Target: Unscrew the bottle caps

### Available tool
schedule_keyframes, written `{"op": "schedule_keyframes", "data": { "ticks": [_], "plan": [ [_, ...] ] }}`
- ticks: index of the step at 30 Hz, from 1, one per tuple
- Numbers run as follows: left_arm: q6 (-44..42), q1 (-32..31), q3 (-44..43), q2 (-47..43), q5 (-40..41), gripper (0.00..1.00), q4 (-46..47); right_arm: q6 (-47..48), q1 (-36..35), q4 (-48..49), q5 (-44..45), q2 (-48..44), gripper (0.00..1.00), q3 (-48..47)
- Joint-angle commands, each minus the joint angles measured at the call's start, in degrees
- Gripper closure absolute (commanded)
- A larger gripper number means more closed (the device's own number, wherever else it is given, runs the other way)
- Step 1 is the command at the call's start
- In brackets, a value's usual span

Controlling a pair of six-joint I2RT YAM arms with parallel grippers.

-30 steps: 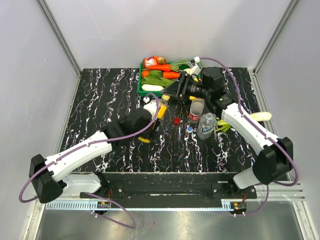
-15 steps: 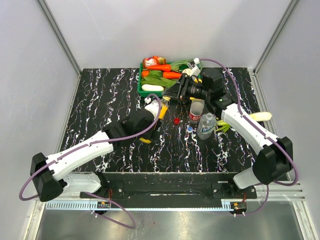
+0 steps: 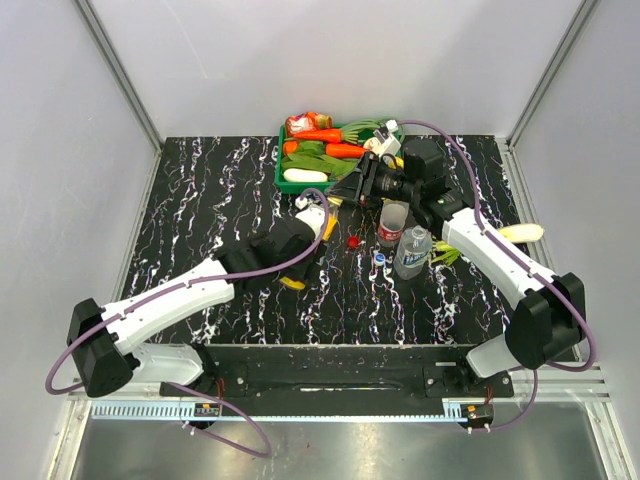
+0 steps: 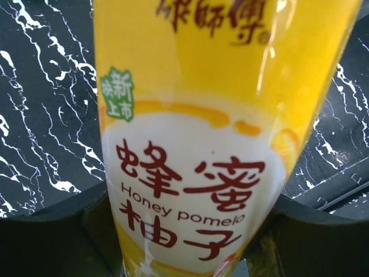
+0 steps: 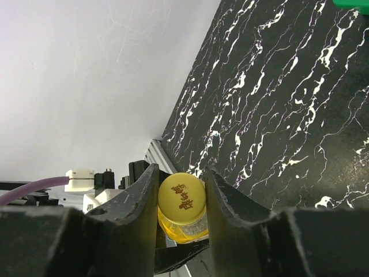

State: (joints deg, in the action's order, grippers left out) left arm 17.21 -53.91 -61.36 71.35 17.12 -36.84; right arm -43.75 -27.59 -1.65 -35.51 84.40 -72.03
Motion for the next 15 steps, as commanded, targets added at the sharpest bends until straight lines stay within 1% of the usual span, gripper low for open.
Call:
{"op": "schedule_keyframes", "data": {
  "ticks": [1,4,7,10,15],
  "plan": [
    [0.63,0.29,-0.52,-0.25,-5.07,0.67,4.84,3.84,-0.62,-0.72,-3.95,-2.66,1.0,0.13],
    [1.77,1.17,0.28,-1.21,-8.32,0.71,6.6,4.9,-0.62,1.03,-5.44,-3.89,1.0,0.84],
    [3.09,2.93,2.21,-2.88,-14.12,0.75,9.41,5.6,-0.62,3.84,-7.82,-5.03,1.0,1.28],
    [4.06,4.95,4.14,-5.16,-20.62,0.76,12.4,6.48,-0.62,5.6,-10.54,-6.26,1.0,1.45],
    [5.29,8.2,7.31,-8.68,-34.59,0.76,18.64,5.96,-0.62,11.04,-14.58,-8.46,1.0,3.56]
  ]
}}
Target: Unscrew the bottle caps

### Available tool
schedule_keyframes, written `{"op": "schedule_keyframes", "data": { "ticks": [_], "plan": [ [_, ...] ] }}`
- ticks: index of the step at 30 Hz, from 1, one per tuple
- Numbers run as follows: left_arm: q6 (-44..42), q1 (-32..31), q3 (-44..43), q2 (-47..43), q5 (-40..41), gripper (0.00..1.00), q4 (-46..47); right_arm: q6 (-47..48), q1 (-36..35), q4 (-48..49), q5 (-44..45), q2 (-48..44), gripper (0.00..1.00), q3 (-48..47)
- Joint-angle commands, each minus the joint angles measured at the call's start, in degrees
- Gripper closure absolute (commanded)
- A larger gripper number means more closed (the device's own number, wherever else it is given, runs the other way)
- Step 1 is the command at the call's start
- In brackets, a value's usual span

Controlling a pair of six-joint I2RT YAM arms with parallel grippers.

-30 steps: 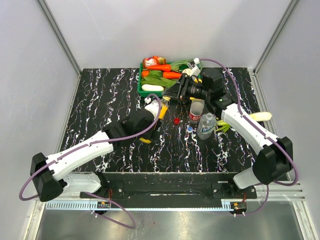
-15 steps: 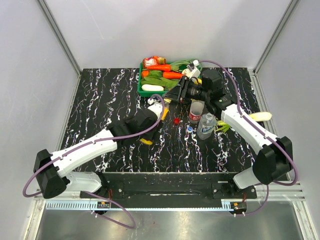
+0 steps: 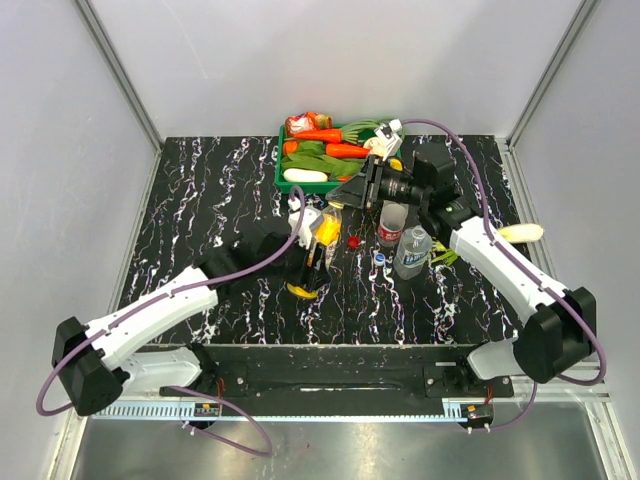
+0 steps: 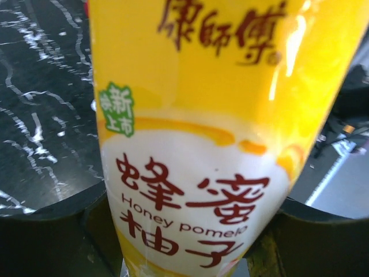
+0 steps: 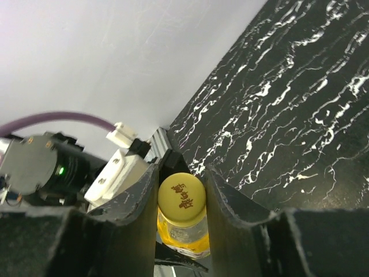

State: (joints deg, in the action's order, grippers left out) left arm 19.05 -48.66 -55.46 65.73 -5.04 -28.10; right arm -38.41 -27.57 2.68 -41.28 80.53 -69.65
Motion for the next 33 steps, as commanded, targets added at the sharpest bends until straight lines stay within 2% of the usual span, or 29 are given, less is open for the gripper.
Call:
{"op": "schedule_keyframes", "data": {
  "ticks": [1,15,20,23,29,30,31,33],
  "plan": [
    [3.71,3.4,1.76,-3.76,-14.98,0.76,11.12,0.36,-0.64,7.77,-9.69,-5.12,1.0,1.62],
    [9.95,4.1,7.82,-9.66,-39.86,0.76,30.01,-1.05,-0.64,22.53,-20.06,-12.94,1.0,7.77],
    [13.12,4.28,8.09,-10.01,-46.8,0.76,36.18,-5.52,-0.64,34.64,-23.84,-13.91,1.0,10.23],
    [13.56,4.1,7.65,-9.75,-49.8,0.75,37.32,-8.86,-0.64,41.78,-24.73,-14.0,1.0,11.37],
    [11.63,4.19,7.38,-10.71,-47.7,0.75,33.99,-10.81,-0.64,41.98,-24.03,-13.21,1.0,10.67],
    [10.93,4.28,7.21,-10.72,-47.0,0.74,32.77,-10.63,-0.64,41.45,-23.68,-13.21,0.98,10.59],
    [10.49,4.28,7.21,-10.63,-46.3,0.74,31.8,-10.28,-0.64,40.75,-23.15,-13.21,0.89,10.41],
    [9.08,4.19,6.77,-10.37,-44.98,0.75,29.43,-9.75,-0.64,39.69,-22.01,-13.38,0.65,10.15]
  ]
}}
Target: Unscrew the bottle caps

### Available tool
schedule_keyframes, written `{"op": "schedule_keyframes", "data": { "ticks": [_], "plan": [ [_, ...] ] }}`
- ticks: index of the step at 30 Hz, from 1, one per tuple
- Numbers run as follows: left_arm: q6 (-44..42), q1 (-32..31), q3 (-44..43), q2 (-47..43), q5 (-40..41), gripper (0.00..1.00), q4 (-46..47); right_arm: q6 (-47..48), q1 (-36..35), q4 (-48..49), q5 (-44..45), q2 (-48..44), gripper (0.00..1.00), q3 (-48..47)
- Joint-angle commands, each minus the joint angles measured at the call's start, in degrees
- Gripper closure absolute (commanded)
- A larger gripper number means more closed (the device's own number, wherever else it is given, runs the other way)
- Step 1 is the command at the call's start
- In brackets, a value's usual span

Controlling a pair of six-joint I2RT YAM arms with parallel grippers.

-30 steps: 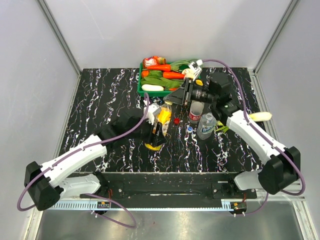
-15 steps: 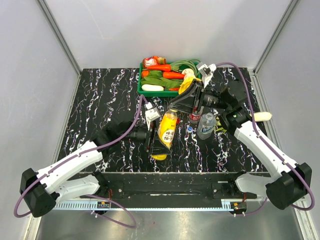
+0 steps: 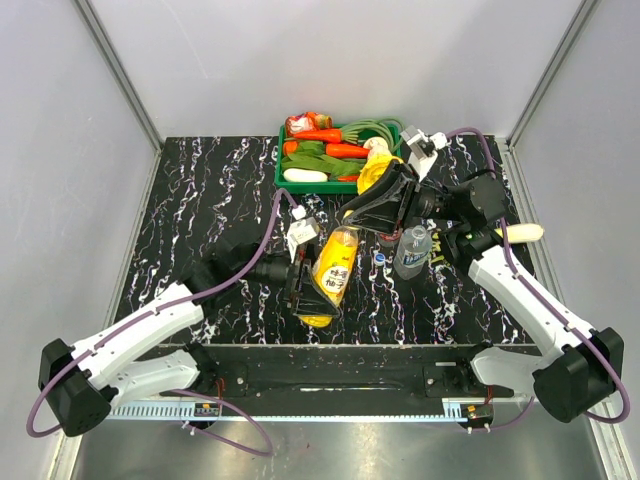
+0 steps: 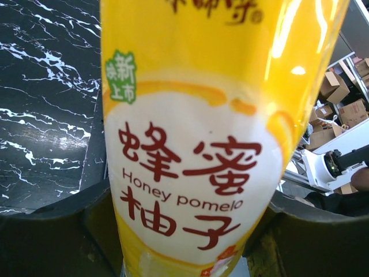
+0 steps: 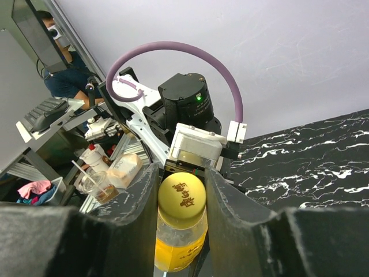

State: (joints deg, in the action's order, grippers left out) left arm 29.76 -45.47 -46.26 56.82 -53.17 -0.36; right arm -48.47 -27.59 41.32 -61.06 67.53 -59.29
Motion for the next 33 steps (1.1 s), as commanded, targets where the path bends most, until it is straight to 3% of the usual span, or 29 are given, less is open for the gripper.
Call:
{"op": "schedule_keyframes", "data": {
  "ticks": [1,5,8,17,27,33],
  "plan": [
    [-2.5,1.0,-2.61,-1.27,3.51,0.75,0.46,0.39,-0.62,0.61,-1.53,-0.47,0.52,-0.39],
    [-5.58,1.0,-3.57,-0.83,6.93,0.74,-5.6,1.79,-0.53,-2.81,2.6,-1.61,0.12,-1.09],
    [-7.95,1.0,-4.36,-0.74,9.74,0.73,-9.74,4.16,-0.53,-7.03,6.2,-2.57,0.01,-1.36],
    [-14.28,0.83,-7.52,-0.13,20.28,0.73,-21.42,9.61,-0.53,-20.2,16.31,-3.28,0.0,-3.2],
    [-16.93,-0.05,-12.36,2.42,43.48,0.78,-31.36,13.57,-0.53,-38.93,24.14,1.99,0.0,-10.49],
    [-17.45,-2.86,-16.05,4.61,56.47,0.79,-35.75,10.59,-0.62,-42.9,25.11,5.42,0.0,-11.73]
  ]
}}
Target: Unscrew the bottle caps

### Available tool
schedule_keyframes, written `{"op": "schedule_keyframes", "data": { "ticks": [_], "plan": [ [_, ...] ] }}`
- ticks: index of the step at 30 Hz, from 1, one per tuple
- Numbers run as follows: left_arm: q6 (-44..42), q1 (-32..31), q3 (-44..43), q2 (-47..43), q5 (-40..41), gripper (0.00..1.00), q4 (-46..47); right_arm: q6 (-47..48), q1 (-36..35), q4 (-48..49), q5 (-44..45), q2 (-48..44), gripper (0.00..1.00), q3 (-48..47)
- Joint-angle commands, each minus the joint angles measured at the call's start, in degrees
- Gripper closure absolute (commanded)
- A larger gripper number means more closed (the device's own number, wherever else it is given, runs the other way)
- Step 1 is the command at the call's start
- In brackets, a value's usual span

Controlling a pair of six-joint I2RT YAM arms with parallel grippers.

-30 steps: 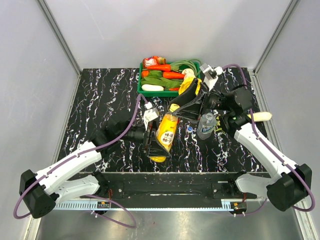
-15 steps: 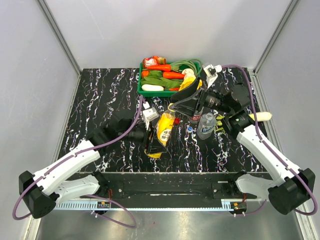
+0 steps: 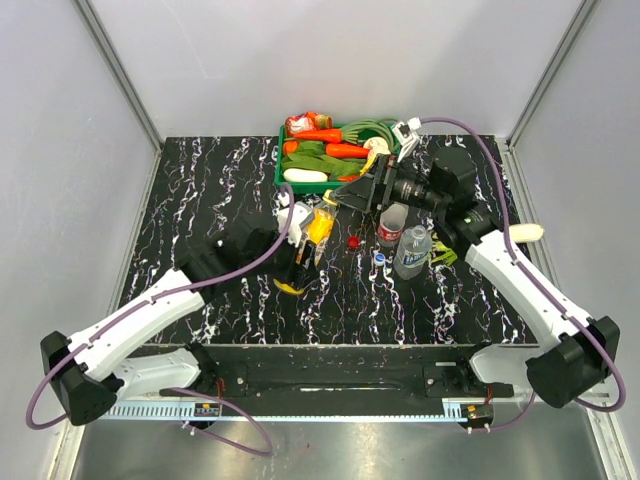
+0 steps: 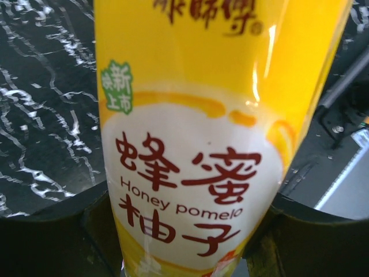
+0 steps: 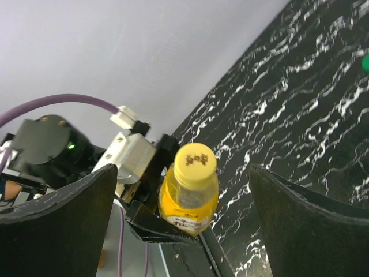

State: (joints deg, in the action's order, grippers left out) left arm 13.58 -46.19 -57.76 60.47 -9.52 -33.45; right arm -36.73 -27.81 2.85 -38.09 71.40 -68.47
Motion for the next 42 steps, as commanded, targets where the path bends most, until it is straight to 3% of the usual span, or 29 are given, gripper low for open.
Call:
{"op": "schedule_keyframes", "data": {
  "ticks": [1,10,17,24,33,42],
  "plan": [
    [-1.37,-2.75,-5.25,1.49,15.21,0.79,-3.37,-1.85,-0.31,-4.43,2.23,1.99,0.0,-2.55],
    [-0.58,-9.26,-9.56,7.38,33.85,0.8,-9.52,-7.65,-0.31,-1.55,0.2,6.56,0.0,-3.08],
    [0.13,-10.76,-10.45,8.61,36.32,0.8,-9.79,-11.34,-0.31,3.3,-2.34,7.88,0.08,-1.85],
    [0.04,-11.29,-10.71,8.44,36.94,0.81,-9.79,-13.28,-0.31,6.9,-6.47,9.55,0.29,-1.23],
    [-0.75,-11.64,-10.89,8.88,37.03,0.82,-10.49,-14.42,-0.4,9.8,-7.79,9.64,0.49,-0.27],
    [-1.1,-11.9,-9.92,8.26,36.42,0.85,-10.14,-14.95,-0.31,13.32,-7.44,8.5,0.87,2.28]
  ]
}}
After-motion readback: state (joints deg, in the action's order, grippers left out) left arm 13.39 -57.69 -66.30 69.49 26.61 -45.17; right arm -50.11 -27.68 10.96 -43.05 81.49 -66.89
